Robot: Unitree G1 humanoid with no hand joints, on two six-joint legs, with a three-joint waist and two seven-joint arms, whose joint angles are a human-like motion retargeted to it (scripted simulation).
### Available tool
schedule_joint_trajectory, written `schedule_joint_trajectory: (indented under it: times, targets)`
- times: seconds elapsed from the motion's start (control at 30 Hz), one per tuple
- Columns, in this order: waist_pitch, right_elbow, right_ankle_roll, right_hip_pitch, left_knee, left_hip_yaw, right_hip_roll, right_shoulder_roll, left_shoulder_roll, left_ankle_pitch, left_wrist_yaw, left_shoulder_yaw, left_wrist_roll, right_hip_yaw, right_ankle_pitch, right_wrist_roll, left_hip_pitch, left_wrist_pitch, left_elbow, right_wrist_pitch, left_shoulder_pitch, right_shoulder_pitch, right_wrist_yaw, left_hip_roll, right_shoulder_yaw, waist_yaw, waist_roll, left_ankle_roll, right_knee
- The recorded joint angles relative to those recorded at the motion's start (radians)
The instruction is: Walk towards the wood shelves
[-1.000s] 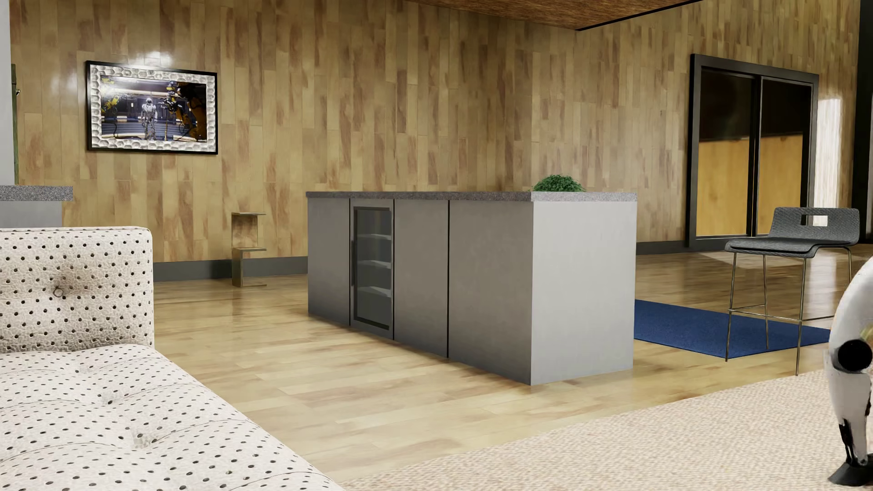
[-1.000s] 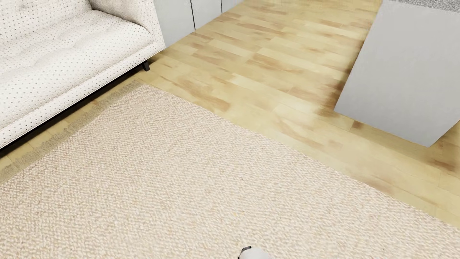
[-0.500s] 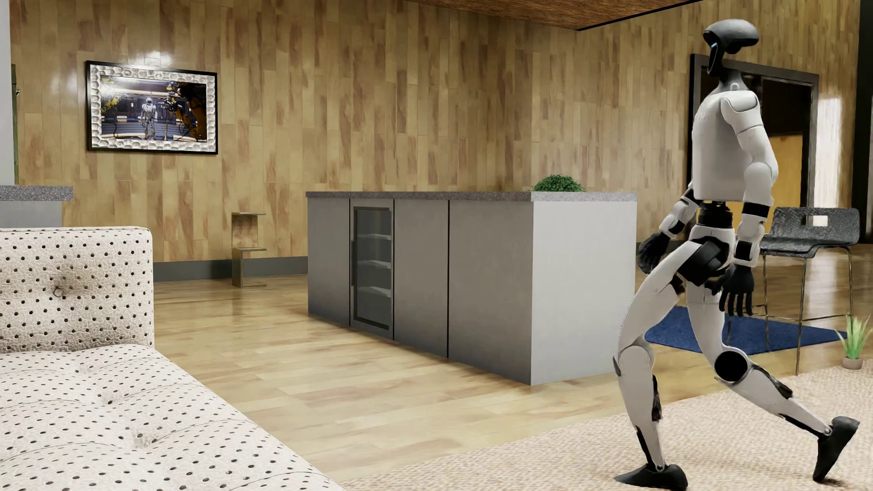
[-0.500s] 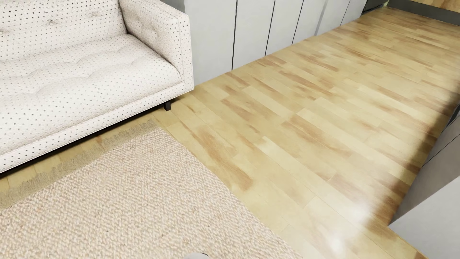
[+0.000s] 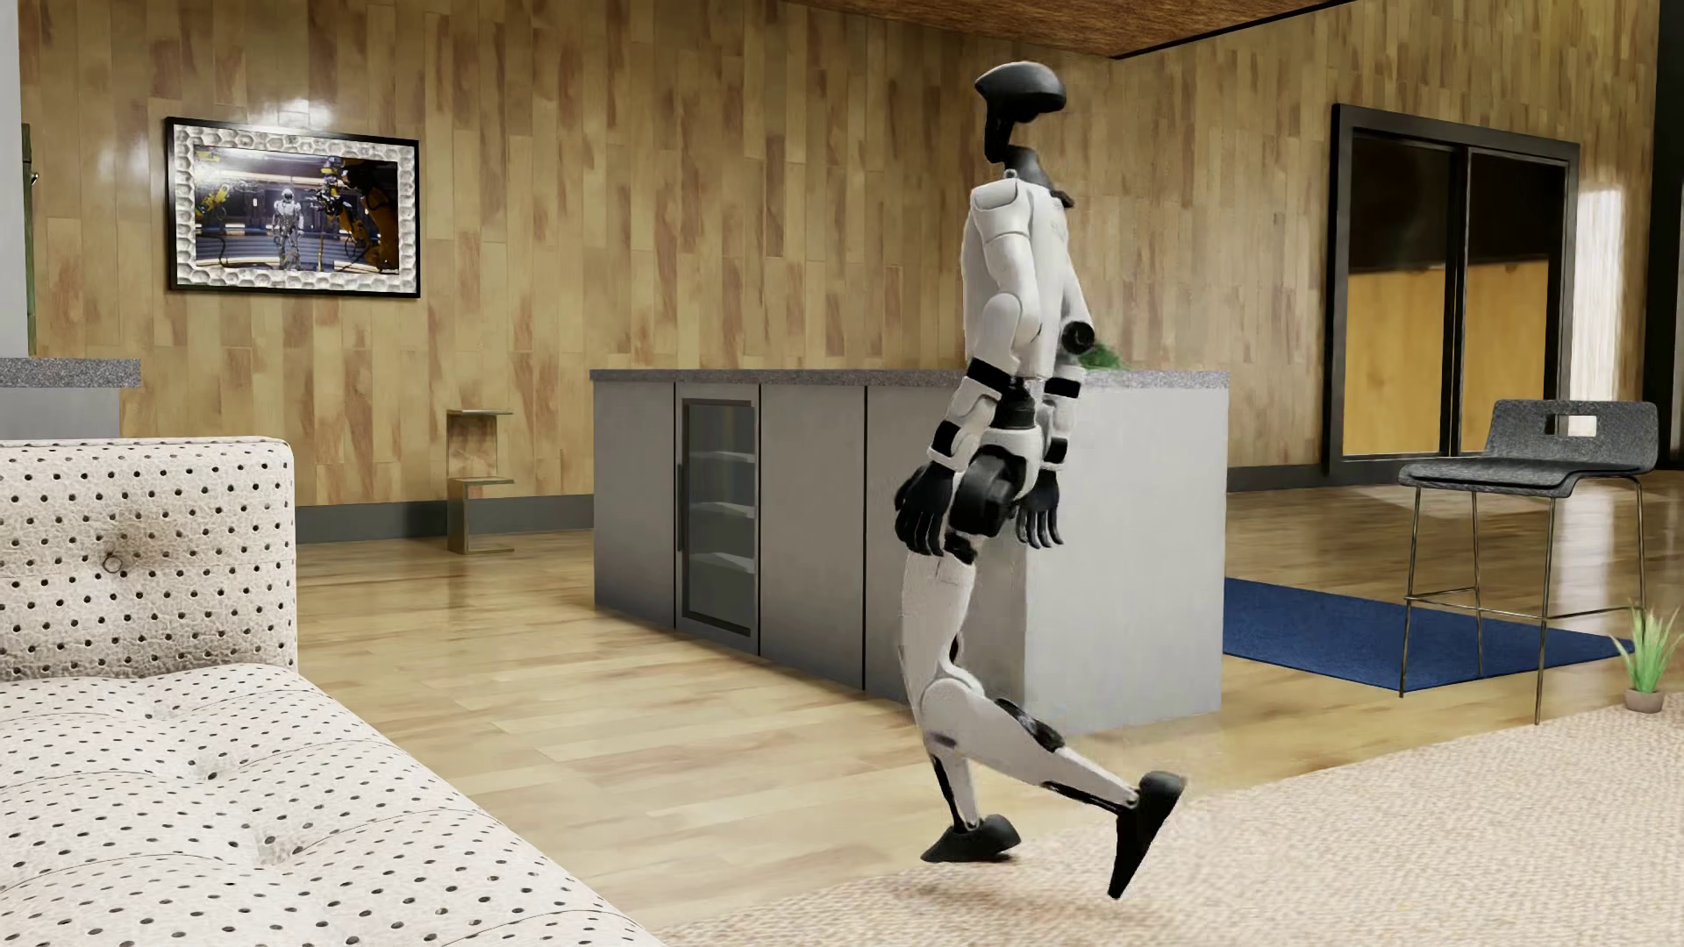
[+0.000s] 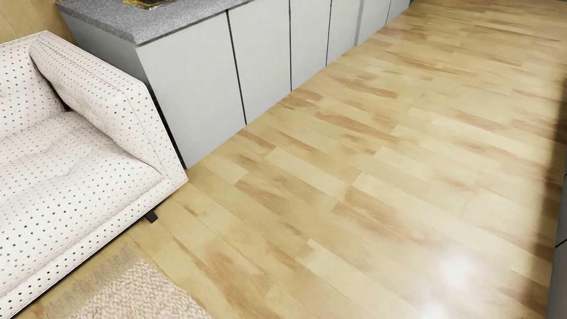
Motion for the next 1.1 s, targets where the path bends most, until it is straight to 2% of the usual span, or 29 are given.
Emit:
schedule_joint_trajectory:
  times: [0.03,0.1,0.13,0.2,0.23,0.27,0.3,0.33,0.37,0.4,0.43,0.47,0.5,0.53,0.6,0.63,0.67,0.7,0.73,0.77,0.8,0.83,0.87,0.9,0.93,1.0,1.03,1.07,1.1]
  targets:
    - [0.024,-0.009,0.000,0.111,0.055,0.000,-0.002,-0.001,-0.007,-0.107,0.000,-0.035,0.000,0.000,-0.074,0.000,-0.098,0.000,0.024,0.000,-0.006,-0.016,0.000,-0.007,-0.001,0.029,0.000,0.000,-0.046]
    - [0.039,-0.006,0.000,0.282,-0.159,0.000,-0.023,-0.011,-0.010,-0.185,0.000,-0.093,0.000,0.000,-0.197,0.000,-0.224,0.000,0.053,0.000,0.017,-0.075,0.000,-0.030,-0.002,0.148,-0.030,0.000,-0.101]
    - [0.033,-0.035,0.000,0.356,-0.320,0.000,-0.034,-0.019,-0.007,-0.183,0.000,-0.084,0.000,0.000,-0.278,0.000,-0.287,0.000,0.054,0.000,0.040,-0.096,0.000,-0.038,-0.032,0.190,-0.047,0.000,-0.148]
    - [0.009,-0.082,0.000,0.461,-0.711,0.000,-0.054,-0.021,0.007,-0.101,0.000,-0.055,0.000,0.000,-0.415,0.000,-0.362,0.000,0.048,0.000,0.079,-0.148,0.000,-0.041,-0.102,0.249,-0.082,0.000,-0.201]
    - [-0.004,-0.122,0.000,0.514,-0.778,0.000,-0.070,-0.029,0.009,-0.074,0.000,-0.039,0.000,0.000,-0.460,0.000,-0.402,0.000,0.053,0.000,0.092,-0.154,0.000,-0.030,-0.147,0.272,-0.093,0.000,-0.211]
    - [-0.024,-0.113,0.000,0.537,-0.759,0.000,-0.069,-0.039,0.012,-0.078,0.000,-0.037,0.000,0.000,-0.496,0.000,-0.441,0.000,0.059,0.000,0.113,-0.187,0.000,0.005,-0.125,0.304,-0.113,0.000,-0.195]
    - [-0.013,-0.142,0.000,0.597,-0.672,0.000,-0.082,-0.032,0.027,-0.016,0.000,-0.052,0.000,0.000,-0.506,0.000,-0.442,0.000,0.071,0.000,0.124,-0.168,0.000,-0.004,-0.149,0.345,-0.134,0.000,-0.147]
    - [-0.022,-0.184,0.000,0.578,-0.547,0.000,-0.109,-0.030,0.015,0.029,0.000,0.005,0.000,0.000,-0.388,0.000,-0.484,0.000,0.082,0.000,0.138,-0.170,0.000,-0.032,-0.243,0.364,-0.169,0.000,-0.017]
    - [-0.011,-0.126,0.000,0.532,-0.472,0.000,-0.125,0.002,0.021,-0.002,0.000,-0.037,0.000,0.000,-0.149,0.000,-0.443,0.000,0.129,0.000,0.122,-0.160,0.000,-0.044,-0.179,0.374,-0.204,0.000,0.197]
    - [-0.003,-0.114,0.000,0.443,-0.430,0.000,-0.130,0.010,0.013,-0.056,0.000,-0.043,0.000,0.000,0.022,0.000,-0.410,0.000,0.159,0.000,0.107,-0.162,0.000,-0.047,-0.158,0.336,-0.207,0.000,0.417]
    - [0.006,-0.104,0.000,0.340,-0.434,0.000,-0.154,0.018,-0.001,-0.093,0.000,-0.049,0.000,0.000,0.088,0.000,-0.351,0.000,0.173,0.000,0.093,-0.169,0.000,-0.050,-0.111,0.291,-0.213,0.000,0.560]
    - [0.014,-0.106,0.000,0.241,-0.471,0.000,-0.141,0.023,-0.017,-0.104,0.000,-0.055,0.000,0.000,0.095,0.000,-0.264,0.000,0.165,0.000,0.088,-0.157,0.000,-0.018,-0.082,0.247,-0.186,0.000,0.607]
    - [0.017,-0.029,0.000,0.123,-0.524,0.000,-0.151,0.057,-0.024,-0.121,0.000,-0.060,0.000,0.000,0.083,0.000,-0.171,0.000,0.147,0.000,0.082,-0.159,0.000,-0.008,-0.089,0.202,-0.181,0.000,0.589]
    - [0.015,-0.070,0.000,0.025,-0.584,0.000,-0.133,0.050,-0.021,-0.161,0.000,-0.086,0.000,0.000,0.116,0.000,-0.081,0.000,0.086,0.000,0.090,-0.120,0.000,0.014,-0.096,0.139,-0.149,0.000,0.469]
    - [0.008,-0.037,0.000,-0.139,-0.677,0.000,-0.152,0.046,-0.012,-0.226,0.000,-0.086,0.000,0.000,0.162,0.000,0.095,0.000,-0.010,0.000,0.097,-0.071,0.000,0.035,-0.054,0.021,-0.114,0.000,0.227]
    - [0.006,-0.039,0.000,-0.209,-0.705,0.000,-0.165,0.034,0.003,-0.256,0.000,-0.072,0.000,0.000,0.107,0.000,0.171,0.000,-0.063,0.000,0.093,-0.046,0.000,0.035,-0.065,-0.034,-0.114,0.000,0.086]
    - [0.004,-0.032,0.000,-0.254,-0.721,0.000,-0.185,0.022,0.026,-0.282,0.000,-0.081,0.000,0.000,-0.027,0.000,0.234,0.000,-0.091,0.000,0.075,-0.027,0.000,0.030,-0.034,-0.103,-0.121,0.000,-0.049]
    - [-0.007,-0.003,0.000,-0.299,-0.722,0.000,-0.221,0.020,0.046,-0.302,0.000,-0.091,0.000,0.000,-0.236,0.000,0.276,0.000,-0.107,0.000,0.053,0.004,0.000,0.030,-0.063,-0.161,-0.115,0.000,-0.123]
    - [0.002,0.009,0.000,-0.305,-0.717,0.000,-0.268,0.002,0.054,-0.292,0.000,-0.098,0.000,0.000,-0.377,0.000,0.328,0.000,-0.103,0.000,0.027,0.034,0.000,0.039,-0.053,-0.224,-0.104,0.000,-0.156]
    - [-0.007,0.045,0.000,-0.342,-0.716,0.000,-0.293,-0.001,0.057,-0.244,0.000,-0.096,0.000,0.000,-0.203,0.000,0.375,0.000,-0.087,0.000,0.011,0.068,0.000,0.059,-0.064,-0.264,-0.087,0.000,-0.134]
    - [-0.018,0.071,0.000,-0.417,-0.692,0.000,-0.277,-0.005,0.051,-0.138,0.000,-0.064,0.000,0.000,0.095,0.000,0.398,0.000,-0.080,0.000,0.010,0.086,0.000,0.086,-0.035,-0.261,-0.061,0.000,-0.026]
    - [-0.030,0.114,0.000,-0.451,-0.609,0.000,-0.210,-0.003,0.032,0.040,0.000,-0.045,0.000,0.000,0.185,0.000,0.365,0.000,-0.054,0.000,0.015,0.082,0.000,0.129,0.009,-0.240,-0.002,0.000,0.068]
    - [-0.023,0.140,0.000,-0.412,-0.470,0.000,-0.171,-0.003,0.022,0.200,0.000,-0.041,0.000,0.000,0.137,0.000,0.322,0.000,-0.010,0.000,0.027,0.063,0.000,0.109,0.051,-0.204,-0.002,0.000,0.125]
    - [-0.029,0.122,0.000,-0.383,-0.280,0.000,-0.121,-0.007,0.020,0.240,0.000,-0.069,0.000,0.000,0.098,0.000,0.201,0.000,0.015,0.000,0.025,0.053,0.000,0.096,0.037,-0.175,0.005,0.000,0.165]
    - [0.000,0.120,0.000,-0.279,-0.105,0.000,-0.061,0.009,0.018,0.146,0.000,-0.092,0.000,0.000,0.070,0.000,0.134,0.000,0.026,0.000,0.015,0.041,0.000,0.107,-0.022,-0.127,0.014,0.000,0.144]
    - [0.024,0.046,0.000,-0.053,0.087,0.000,0.018,0.006,0.007,-0.118,0.000,-0.120,0.000,0.000,-0.038,0.000,-0.083,0.000,0.042,0.000,0.034,-0.022,0.000,0.035,-0.022,-0.042,-0.010,0.000,0.053]
    - [0.007,-0.024,0.000,0.025,0.089,0.000,0.027,-0.002,0.000,-0.194,0.000,-0.127,0.000,0.000,-0.117,0.000,-0.224,0.000,0.036,0.000,0.046,-0.059,0.000,0.009,-0.046,0.020,-0.028,0.000,0.009]
    - [0.045,-0.102,0.000,0.197,-0.039,0.000,-0.006,-0.004,0.003,-0.207,0.000,-0.127,0.000,0.000,-0.180,0.000,-0.252,0.000,0.037,0.000,0.053,-0.069,0.000,-0.036,-0.115,0.081,-0.060,0.000,-0.076]
    - [0.048,-0.157,0.000,0.301,-0.183,0.000,-0.029,-0.009,0.003,-0.201,0.000,-0.134,0.000,0.000,-0.252,0.000,-0.309,0.000,0.031,0.000,0.068,-0.099,0.000,-0.043,-0.151,0.144,-0.077,0.000,-0.126]
